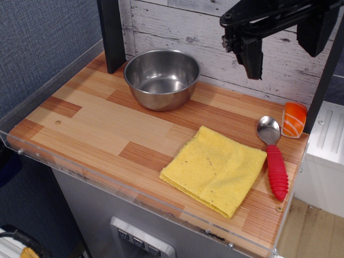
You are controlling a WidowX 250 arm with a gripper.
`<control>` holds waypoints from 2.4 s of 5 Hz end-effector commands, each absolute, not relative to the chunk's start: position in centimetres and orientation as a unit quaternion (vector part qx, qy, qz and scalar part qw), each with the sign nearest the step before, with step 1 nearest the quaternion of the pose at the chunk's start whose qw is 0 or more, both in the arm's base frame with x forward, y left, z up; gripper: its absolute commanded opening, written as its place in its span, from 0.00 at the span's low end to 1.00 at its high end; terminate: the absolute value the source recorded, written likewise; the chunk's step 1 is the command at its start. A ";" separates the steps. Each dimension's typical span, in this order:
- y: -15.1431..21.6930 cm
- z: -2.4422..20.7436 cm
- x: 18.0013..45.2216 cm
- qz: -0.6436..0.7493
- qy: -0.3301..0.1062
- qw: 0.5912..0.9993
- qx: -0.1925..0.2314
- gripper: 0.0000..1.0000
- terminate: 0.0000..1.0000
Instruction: Move the napkin to the left bottom corner of the table.
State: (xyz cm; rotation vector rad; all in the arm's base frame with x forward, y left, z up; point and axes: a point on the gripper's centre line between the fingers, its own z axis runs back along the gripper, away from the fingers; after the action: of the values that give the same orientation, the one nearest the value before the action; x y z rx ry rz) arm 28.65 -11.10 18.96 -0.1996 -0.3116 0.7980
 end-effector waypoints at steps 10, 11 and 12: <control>-7.0 7.4 30.1 0.228 -0.126 0.965 -0.039 1.00 0.00; -6.7 5.9 29.2 0.232 -0.109 0.966 -0.035 1.00 0.00; -5.6 4.9 28.2 0.235 -0.103 0.966 -0.032 1.00 0.00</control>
State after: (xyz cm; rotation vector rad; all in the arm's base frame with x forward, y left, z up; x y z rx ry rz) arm 27.63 -5.70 3.77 -0.0501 -0.1781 0.4738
